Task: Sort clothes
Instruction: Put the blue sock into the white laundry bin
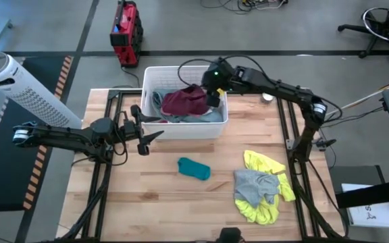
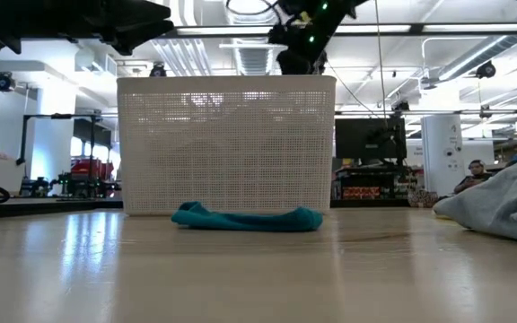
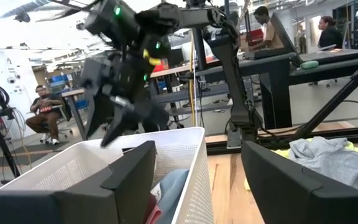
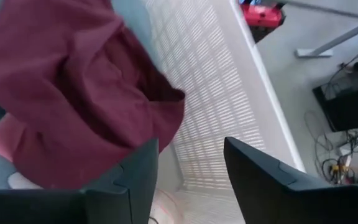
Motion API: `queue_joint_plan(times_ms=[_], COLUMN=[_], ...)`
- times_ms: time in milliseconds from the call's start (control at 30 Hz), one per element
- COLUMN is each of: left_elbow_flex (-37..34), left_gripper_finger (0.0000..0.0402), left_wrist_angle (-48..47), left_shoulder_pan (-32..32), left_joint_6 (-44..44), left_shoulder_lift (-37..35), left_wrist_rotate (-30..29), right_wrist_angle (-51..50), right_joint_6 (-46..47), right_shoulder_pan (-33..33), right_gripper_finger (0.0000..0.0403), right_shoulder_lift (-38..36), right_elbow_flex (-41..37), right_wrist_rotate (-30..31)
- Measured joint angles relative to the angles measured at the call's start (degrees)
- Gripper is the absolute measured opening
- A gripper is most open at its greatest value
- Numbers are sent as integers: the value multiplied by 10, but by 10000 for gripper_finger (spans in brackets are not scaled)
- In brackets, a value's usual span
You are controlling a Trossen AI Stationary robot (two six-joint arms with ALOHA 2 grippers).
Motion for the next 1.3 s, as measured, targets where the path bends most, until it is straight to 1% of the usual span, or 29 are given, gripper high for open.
queue_joint_plan(times_ms=[67, 167, 267, 333, 367, 433, 500, 533, 700, 733, 800, 833, 933, 1033, 1133, 1200, 1300], left_elbow_flex=[0, 0, 0, 0, 0, 0, 0, 0, 0, 0, 2, 7, 35, 72, 107, 122, 141], left_gripper_finger=[230, 230, 226, 222, 219, 212, 204, 199, 175, 170, 162, 158, 154, 155, 157, 160, 169], left_wrist_angle=[0, -4, -10, -10, -9, -11, -19, -25, -35, -38, -53, -71, -138, -212, -278, -303, -317], left_shoulder_pan=[0, 0, 0, 0, -1, -6, -11, -14, -32, -37, -48, -53, -66, -77, -82, -83, -82], left_joint_6=[0, 0, 0, 0, 0, 0, 6, 12, 15, 14, 7, -1, -28, -57, -63, -65, -67], left_shoulder_lift=[0, 0, 0, 0, 0, 0, 4, 8, 43, 53, 73, 85, 124, 176, 233, 274, 330], left_wrist_rotate=[0, 0, 0, 0, 2, 4, 11, 24, 114, 124, 127, 127, 127, 124, 122, 112, 90], right_wrist_angle=[1, -3, -38, -65, -72, -72, -67, -58, 55, 81, 128, 149, 198, 223, 239, 238, 238], right_joint_6=[0, -2, -6, -5, -5, -5, 3, 10, 48, 58, 82, 93, 121, 146, 161, 169, 172], right_shoulder_pan=[2, 11, 27, 37, 44, 60, 79, 89, 138, 148, 169, 180, 219, 256, 283, 294, 305], right_gripper_finger=[155, 114, 57, 19, 10, 8, 4, 2, 1, 0, 0, 0, 0, 0, 0, 0, 0], right_shoulder_lift=[-17, -44, -73, -90, -100, -120, -145, -160, -254, -276, -319, -340, -401, -449, -481, -492, -495], right_elbow_flex=[0, 0, 0, -7, -18, -48, -89, -114, -268, -299, -356, -381, -449, -493, -521, -529, -532], right_wrist_rotate=[0, -5, -27, -57, -74, -100, -108, -109, -105, -105, -105, -101, -54, -10, 16, 24, 32])
